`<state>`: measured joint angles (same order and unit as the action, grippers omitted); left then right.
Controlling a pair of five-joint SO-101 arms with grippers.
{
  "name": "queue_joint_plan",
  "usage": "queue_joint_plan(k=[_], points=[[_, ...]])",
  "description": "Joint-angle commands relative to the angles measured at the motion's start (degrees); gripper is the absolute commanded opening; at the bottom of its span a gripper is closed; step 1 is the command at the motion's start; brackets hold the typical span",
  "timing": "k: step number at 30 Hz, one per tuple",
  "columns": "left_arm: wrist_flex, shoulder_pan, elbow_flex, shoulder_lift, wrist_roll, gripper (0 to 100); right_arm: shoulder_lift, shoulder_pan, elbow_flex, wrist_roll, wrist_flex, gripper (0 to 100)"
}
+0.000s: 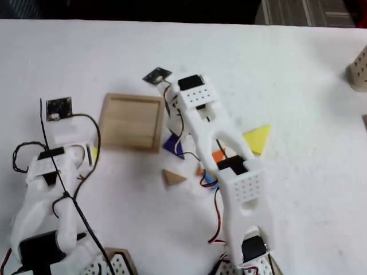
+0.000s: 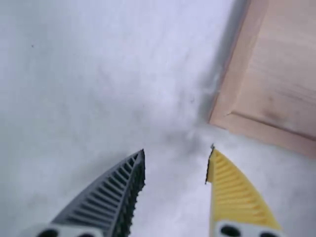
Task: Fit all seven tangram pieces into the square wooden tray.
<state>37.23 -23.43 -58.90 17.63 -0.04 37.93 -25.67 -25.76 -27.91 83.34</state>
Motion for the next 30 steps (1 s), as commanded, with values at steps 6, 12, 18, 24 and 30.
queue_joint_plan(k=[6,12,18,24,30], points=[[-1.05,-0.48,0.62,2.59,-0.09,23,-3.38,-5.49,-0.79,2.11,6.37,21.8],[-1.05,-0.48,0.62,2.59,-0.09,23,-1.36,-8.92,-0.79,12.84,0.92,22.0],[-1.05,-0.48,0.62,2.59,-0.09,23,3.03,-7.87,-0.79,21.01,-4.09,22.0],[-1.05,-0.48,0.62,2.59,-0.09,23,6.29,-6.46,-1.23,21.1,-3.03,21.6],[-1.05,-0.48,0.62,2.59,-0.09,23,5.93,-6.73,-0.79,21.01,-2.33,20.2]])
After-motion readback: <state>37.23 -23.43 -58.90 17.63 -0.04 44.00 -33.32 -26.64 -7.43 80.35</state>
